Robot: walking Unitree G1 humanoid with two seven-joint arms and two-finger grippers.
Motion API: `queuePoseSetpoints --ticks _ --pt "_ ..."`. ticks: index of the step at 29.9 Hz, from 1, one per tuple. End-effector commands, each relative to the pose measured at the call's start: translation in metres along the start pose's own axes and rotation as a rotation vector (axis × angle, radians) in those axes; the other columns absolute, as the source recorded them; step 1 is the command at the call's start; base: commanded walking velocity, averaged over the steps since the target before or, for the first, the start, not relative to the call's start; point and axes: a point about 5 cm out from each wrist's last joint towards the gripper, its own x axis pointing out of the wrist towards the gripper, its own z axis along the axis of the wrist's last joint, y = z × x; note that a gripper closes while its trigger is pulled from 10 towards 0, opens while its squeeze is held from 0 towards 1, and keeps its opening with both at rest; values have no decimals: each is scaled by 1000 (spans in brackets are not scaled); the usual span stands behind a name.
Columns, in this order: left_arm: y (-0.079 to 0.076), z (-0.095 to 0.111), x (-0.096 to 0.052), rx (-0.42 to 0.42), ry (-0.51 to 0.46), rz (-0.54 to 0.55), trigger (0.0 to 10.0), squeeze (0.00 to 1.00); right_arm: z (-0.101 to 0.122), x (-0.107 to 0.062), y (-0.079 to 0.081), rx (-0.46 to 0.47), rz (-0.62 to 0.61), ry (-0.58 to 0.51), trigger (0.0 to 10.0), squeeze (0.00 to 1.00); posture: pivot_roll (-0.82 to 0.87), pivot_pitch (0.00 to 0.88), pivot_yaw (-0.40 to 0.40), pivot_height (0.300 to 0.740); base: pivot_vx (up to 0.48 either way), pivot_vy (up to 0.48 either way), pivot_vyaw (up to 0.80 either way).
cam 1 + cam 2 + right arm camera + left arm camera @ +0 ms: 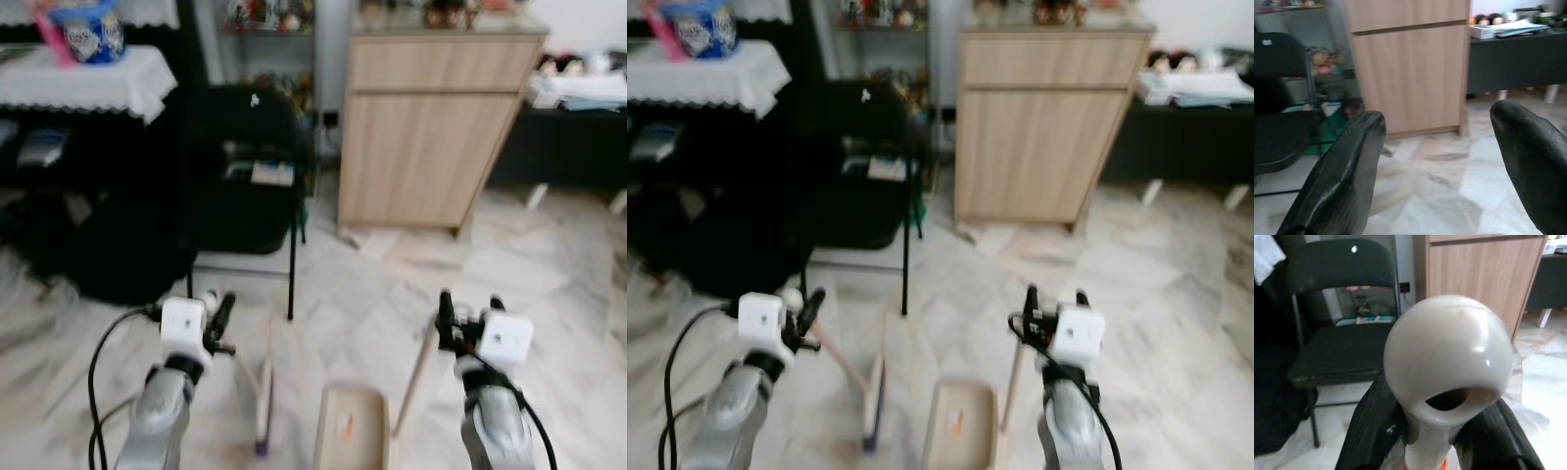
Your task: Sweep floor
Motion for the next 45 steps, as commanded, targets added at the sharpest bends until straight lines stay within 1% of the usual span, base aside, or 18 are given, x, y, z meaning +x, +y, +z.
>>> queuePoseSetpoints --ticks 1,15,16,18,19,23,24,25,30,32,35,36,37,38,45 --pt "-7 9 4 -7 -50 -21 10000 0 4 1 -3 6 -13 -13 10000 0 -51 0 22 740 255 0 0" --pt "1 10 2 4 -54 10 10000 0 4 0 -1 5 2 -12 10000 0 -51 0 21 740 0 0 0" --pt "1 10 2 4 -54 10 10000 0 5 0 0 15 3 -17 10000 118 -51 0 21 740 0 0 0" --pt "1 10 2 5 -54 10 10000 0 5 0 0 20 3 -20 10000 118 -51 0 21 740 0 0 0" --pt "1 10 2 5 -54 10 10000 0 6 0 -1 22 3 -22 10000 1000 -51 0 21 740 0 0 0" --pt "1 9 2 5 -53 10 10000 0 9 -1 -3 16 -1 -33 10000 1000 -55 0 21 740 0 0 0" --pt "1 9 2 5 -53 10 10000 0 12 -1 -2 0 12 -42 10000 1000 -56 0 22 740 0 0 0" --pt "1 9 2 5 -54 11 10000 0 16 -1 2 -59 57 -63 10000 1000 -57 0 22 740 0 0 0" --pt "1 9 2 5 -55 12 10000 0 18 -4 9 -140 113 -59 10000 1000 -60 0 21 740 0 0 0" --pt "1 9 2 4 -55 12 10000 0 17 -6 10 -135 115 -58 10000 1000 -59 0 21 740 0 0 0" --pt "1 9 2 4 -54 11 10000 0 14 -8 7 -136 84 -40 10000 1000 -58 0 20 740 0 0 0" --pt "1 8 2 5 -53 11 10000 0 11 -9 7 -151 82 -21 10000 694 -61 0 21 740 0 0 0" --pt "1 8 2 5 -52 12 10000 0 10 -9 7 -159 82 -14 10000 694 -61 0 21 740 0 0 0" --pt "2 8 2 6 -52 12 10000 0 8 -10 7 -161 79 -4 10000 0 -59 0 20 740 0 0 0" --pt "3 7 1 6 -49 19 10000 0 5 -10 10 -176 86 32 10000 0 -59 0 15 740 0 0 0"
